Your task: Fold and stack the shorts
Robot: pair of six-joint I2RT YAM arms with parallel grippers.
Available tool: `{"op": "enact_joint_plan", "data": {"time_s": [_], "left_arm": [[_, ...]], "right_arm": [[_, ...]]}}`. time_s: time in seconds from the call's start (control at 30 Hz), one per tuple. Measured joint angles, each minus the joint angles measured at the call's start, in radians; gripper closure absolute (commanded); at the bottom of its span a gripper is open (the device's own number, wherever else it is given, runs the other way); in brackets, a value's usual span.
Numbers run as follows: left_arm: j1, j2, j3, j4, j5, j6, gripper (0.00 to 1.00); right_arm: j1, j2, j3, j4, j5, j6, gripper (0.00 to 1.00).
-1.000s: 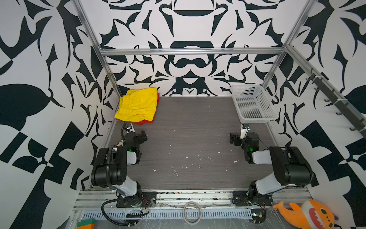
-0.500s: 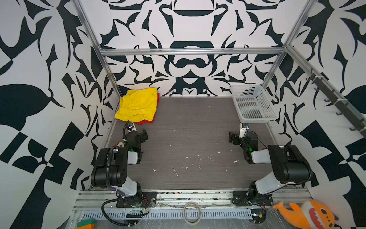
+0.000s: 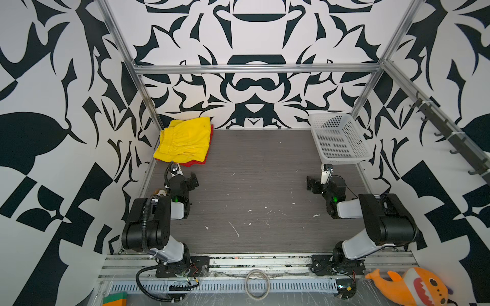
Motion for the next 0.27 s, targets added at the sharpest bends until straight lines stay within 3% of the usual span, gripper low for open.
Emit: {"op": "enact_joint_plan", "data": {"time_s": [0.27], "left_arm": [[0.000,0.000,0.002,0.003,0.000,0.001,0.01]], "right_arm": [[0.000,0.000,0.000,0.000,0.000,-0.002,0.00]]}}
